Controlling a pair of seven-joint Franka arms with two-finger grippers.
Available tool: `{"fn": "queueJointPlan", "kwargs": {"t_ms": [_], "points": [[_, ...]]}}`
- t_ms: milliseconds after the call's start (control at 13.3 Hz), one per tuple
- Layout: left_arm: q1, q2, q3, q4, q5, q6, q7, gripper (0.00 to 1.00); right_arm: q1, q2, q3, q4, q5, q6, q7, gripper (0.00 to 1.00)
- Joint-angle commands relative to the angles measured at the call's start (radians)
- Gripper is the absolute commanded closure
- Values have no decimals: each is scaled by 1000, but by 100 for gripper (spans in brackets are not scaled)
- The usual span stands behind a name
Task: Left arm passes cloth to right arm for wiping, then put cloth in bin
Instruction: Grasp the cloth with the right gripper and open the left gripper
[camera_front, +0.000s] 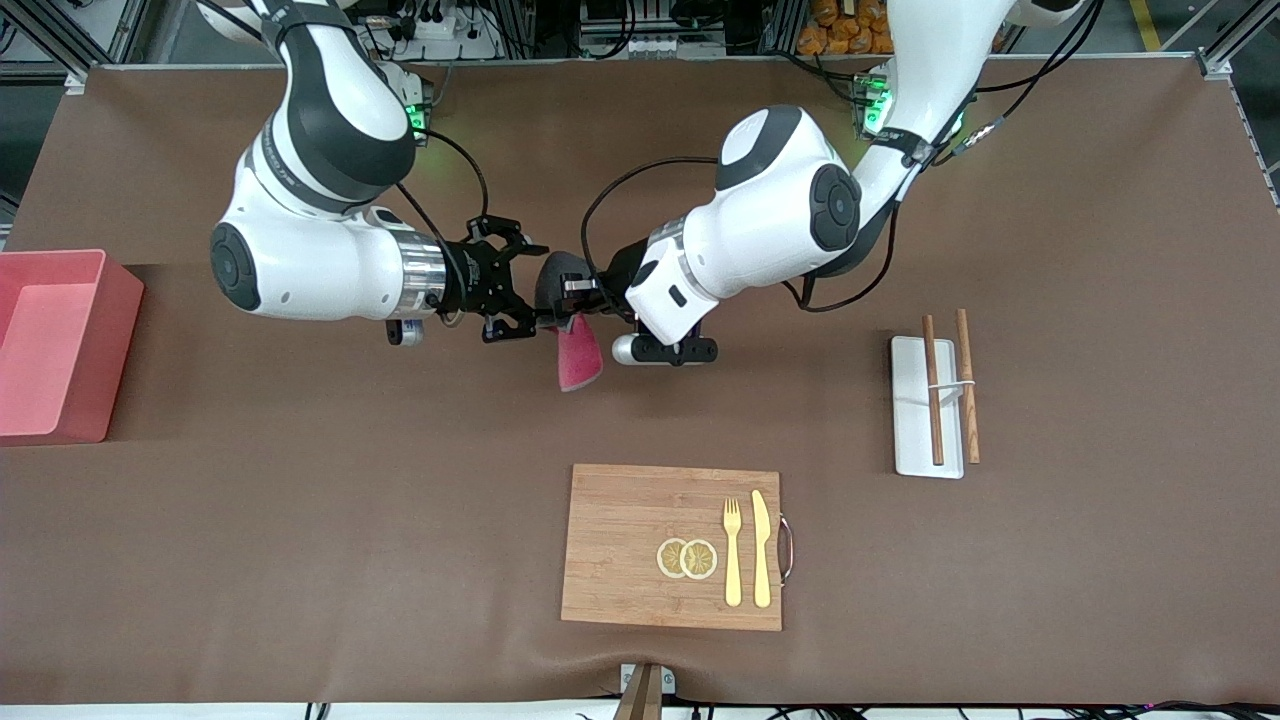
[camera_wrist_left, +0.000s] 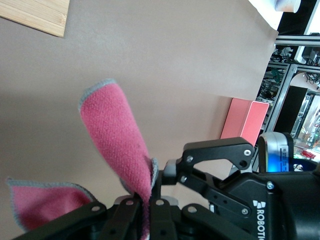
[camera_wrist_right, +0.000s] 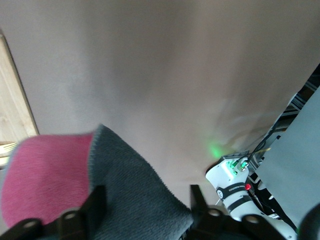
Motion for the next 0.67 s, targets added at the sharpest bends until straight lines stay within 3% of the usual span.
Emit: {"fn": "queueJointPlan", "kwargs": {"t_ms": [0, 75, 450, 525, 600], "points": [[2, -9, -5, -3, -21, 13, -14, 100, 31, -7, -13, -4, 5, 17, 1, 91], [2, -11, -5, -3, -21, 13, -14, 100, 29, -7, -12, -4, 5, 17, 1, 100], [5, -14, -16, -4, -21, 13, -14, 100, 10, 6, -13, 2, 5, 11, -12, 100], [8, -16, -16, -4, -20, 13, -14, 87, -12, 6, -15, -3, 2, -1, -57, 100], [11, -16, -16, -4, -18, 11, -13, 14, -35, 6, -15, -4, -1, -41, -118, 100]]}}
